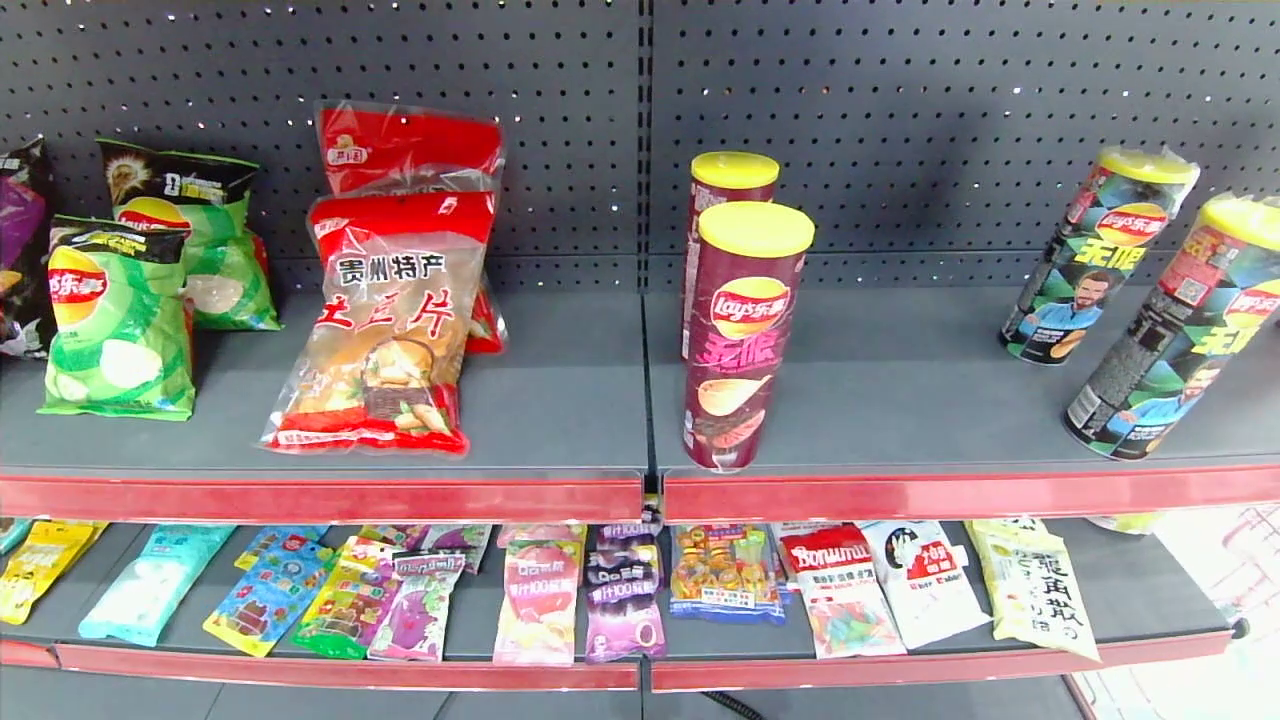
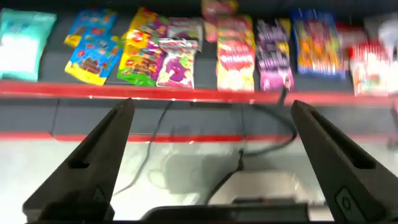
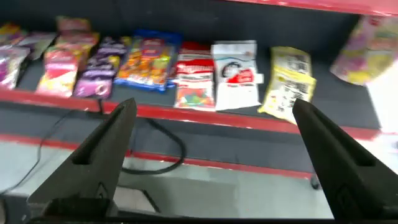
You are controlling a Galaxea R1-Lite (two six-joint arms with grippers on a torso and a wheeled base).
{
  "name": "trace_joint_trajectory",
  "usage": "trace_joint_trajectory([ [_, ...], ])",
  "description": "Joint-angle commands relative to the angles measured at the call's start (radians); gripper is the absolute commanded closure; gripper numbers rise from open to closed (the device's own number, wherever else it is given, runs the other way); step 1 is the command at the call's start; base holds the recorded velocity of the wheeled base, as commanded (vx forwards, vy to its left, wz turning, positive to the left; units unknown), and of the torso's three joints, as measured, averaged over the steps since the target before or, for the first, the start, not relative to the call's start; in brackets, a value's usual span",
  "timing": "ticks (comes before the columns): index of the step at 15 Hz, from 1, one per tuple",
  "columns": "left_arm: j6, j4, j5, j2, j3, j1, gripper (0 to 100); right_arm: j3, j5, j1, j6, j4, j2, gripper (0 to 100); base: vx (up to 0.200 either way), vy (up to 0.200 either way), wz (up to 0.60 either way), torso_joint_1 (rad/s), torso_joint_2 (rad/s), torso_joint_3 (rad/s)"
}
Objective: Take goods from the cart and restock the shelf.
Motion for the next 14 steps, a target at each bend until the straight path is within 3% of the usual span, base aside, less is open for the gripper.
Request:
trace_joint_trajectory([
  [1,-0.008,-0.001,0.026,-0.048,0.006,0.070,0,-0.014,-0.001,-0.167,-0.001,0.002,0.097,0,0.000,0.000,0.00,0.000,0.00,0.000],
  [2,-0.006,-0.001,0.023,-0.055,0.006,0.111,0,0.007,0.011,-0.230,-0.002,0.002,0.102,0,0.000,0.000,0.00,0.000,0.00,0.000],
  [3,-0.006,-0.001,0.023,-0.057,0.006,0.113,0,0.010,0.012,-0.233,-0.002,0.002,0.100,0,0.000,0.000,0.00,0.000,0.00,0.000],
  [4,0.072,0.005,-0.020,-0.181,0.006,0.097,0,0.085,0.091,-0.216,-0.016,-0.014,-0.036,0,0.000,0.000,0.00,0.000,0.00,0.000],
  [5,0.143,-0.020,-0.027,-0.178,0.015,0.096,0,0.084,0.149,-0.176,-0.031,-0.012,-0.068,0,0.000,0.000,0.00,0.000,0.00,0.000],
  [6,0.149,-0.056,-0.035,-0.177,0.019,0.096,0,0.088,0.152,-0.182,-0.044,-0.014,-0.067,0,0.000,0.000,0.00,0.000,0.00,0.000],
  [7,0.173,-0.264,-0.067,-0.178,0.101,0.096,0,0.124,0.124,-0.184,-0.050,-0.106,-0.067,0,0.000,0.000,0.00,0.000,0.00,0.000],
  [8,0.206,-0.420,-0.107,-0.178,0.191,0.097,0,0.225,0.109,-0.184,-0.047,-0.302,-0.067,0,0.000,0.000,0.00,0.000,0.00,0.000],
  [9,0.190,-0.351,-0.098,-0.178,0.185,0.097,0,0.291,0.135,-0.182,-0.044,-0.488,-0.067,0,0.000,0.000,0.00,0.000,0.00,0.000],
  [11,0.193,-0.333,-0.101,-0.178,0.190,0.096,0,0.285,0.178,-0.184,-0.038,-0.406,-0.067,0,0.000,0.000,0.00,0.000,0.00,0.000],
  [14,0.192,-0.333,-0.073,-0.177,0.190,0.100,0,0.289,0.032,-0.185,0.041,-0.391,-0.065,0,0.000,0.000,0.00,0.000,0.00,0.000],
])
